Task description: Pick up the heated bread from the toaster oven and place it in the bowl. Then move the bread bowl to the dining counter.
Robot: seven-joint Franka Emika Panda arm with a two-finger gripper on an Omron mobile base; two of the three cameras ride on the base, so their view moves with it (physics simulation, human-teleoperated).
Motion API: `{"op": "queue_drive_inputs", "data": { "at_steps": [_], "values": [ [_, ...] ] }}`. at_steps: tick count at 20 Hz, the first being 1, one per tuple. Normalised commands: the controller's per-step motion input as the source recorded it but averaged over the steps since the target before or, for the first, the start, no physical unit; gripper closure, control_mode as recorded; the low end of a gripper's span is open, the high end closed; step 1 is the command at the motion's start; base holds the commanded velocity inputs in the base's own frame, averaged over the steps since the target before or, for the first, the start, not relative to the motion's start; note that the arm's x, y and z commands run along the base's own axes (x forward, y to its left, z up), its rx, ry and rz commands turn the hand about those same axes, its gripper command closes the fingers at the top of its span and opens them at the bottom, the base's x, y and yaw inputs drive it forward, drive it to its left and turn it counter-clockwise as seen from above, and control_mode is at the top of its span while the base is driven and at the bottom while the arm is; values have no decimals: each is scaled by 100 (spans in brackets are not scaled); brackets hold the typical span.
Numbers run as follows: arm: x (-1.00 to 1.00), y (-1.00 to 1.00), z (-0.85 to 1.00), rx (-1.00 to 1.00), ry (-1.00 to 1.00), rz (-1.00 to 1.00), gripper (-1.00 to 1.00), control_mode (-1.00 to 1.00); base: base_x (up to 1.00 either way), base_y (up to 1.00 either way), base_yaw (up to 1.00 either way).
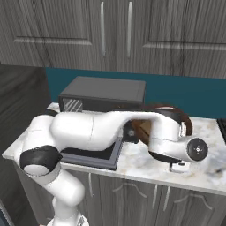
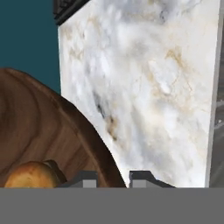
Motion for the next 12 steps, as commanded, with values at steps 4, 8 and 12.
{"op": "queue_drive_inputs", "data": {
  "at_steps": [4, 8, 12],
  "values": [
    [0, 84, 39, 0, 0, -28, 100, -100, 0, 0, 0],
    [-3, 56, 44, 3, 1, -20, 100, -100, 0, 0, 0],
    [-7, 21, 52, 10, 13, -5, 100, -100, 0, 0, 0]
  ]
}}
